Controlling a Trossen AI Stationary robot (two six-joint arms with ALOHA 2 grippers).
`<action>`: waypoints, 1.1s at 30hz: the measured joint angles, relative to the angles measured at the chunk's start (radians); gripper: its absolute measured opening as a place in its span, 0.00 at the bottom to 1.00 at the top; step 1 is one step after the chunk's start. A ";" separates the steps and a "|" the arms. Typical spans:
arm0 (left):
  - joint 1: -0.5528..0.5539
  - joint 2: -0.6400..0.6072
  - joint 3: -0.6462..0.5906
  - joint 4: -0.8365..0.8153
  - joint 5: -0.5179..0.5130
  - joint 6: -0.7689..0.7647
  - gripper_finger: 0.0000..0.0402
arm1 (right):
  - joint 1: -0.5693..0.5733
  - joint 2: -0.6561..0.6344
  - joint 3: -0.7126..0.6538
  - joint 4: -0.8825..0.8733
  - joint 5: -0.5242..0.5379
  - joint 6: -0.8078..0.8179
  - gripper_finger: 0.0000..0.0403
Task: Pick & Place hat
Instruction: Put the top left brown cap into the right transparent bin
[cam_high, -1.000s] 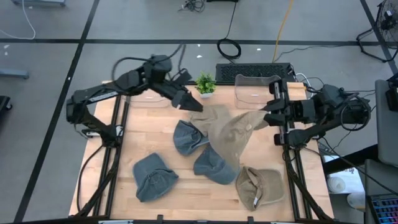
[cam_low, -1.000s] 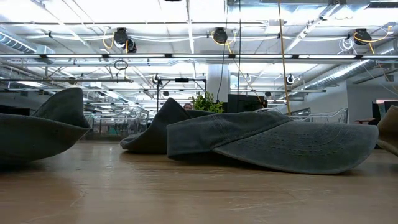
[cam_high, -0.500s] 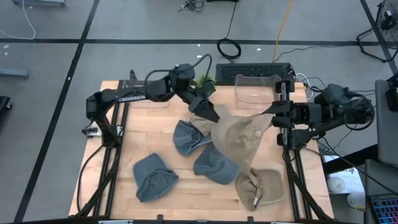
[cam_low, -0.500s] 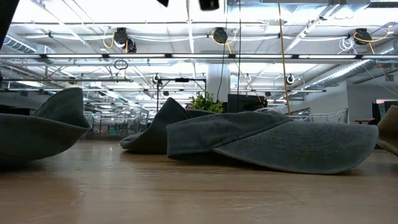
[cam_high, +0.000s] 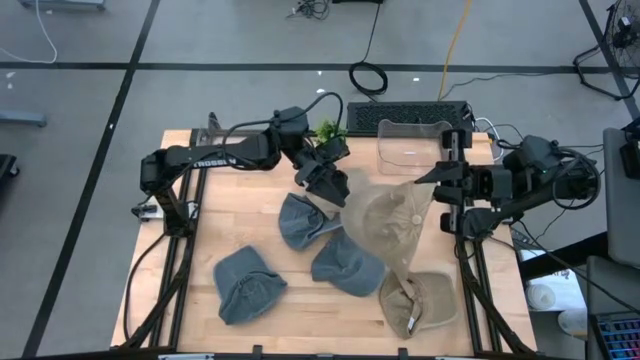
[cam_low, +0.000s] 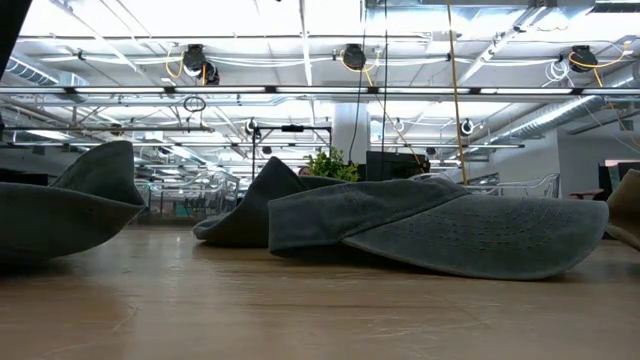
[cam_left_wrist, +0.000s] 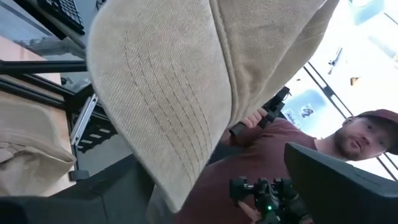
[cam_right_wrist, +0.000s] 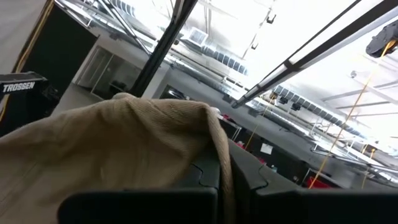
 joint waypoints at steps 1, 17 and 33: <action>0.000 0.000 0.000 0.000 0.000 0.002 0.87 | 0.000 0.000 0.000 -0.001 0.000 -0.005 0.00; -0.006 0.000 0.000 -0.001 0.082 -0.033 0.67 | 0.000 -0.002 0.000 -0.014 0.042 -0.015 0.00; -0.007 0.000 0.000 -0.068 -0.097 0.012 0.64 | 0.000 -0.002 0.000 -0.015 0.054 -0.034 0.00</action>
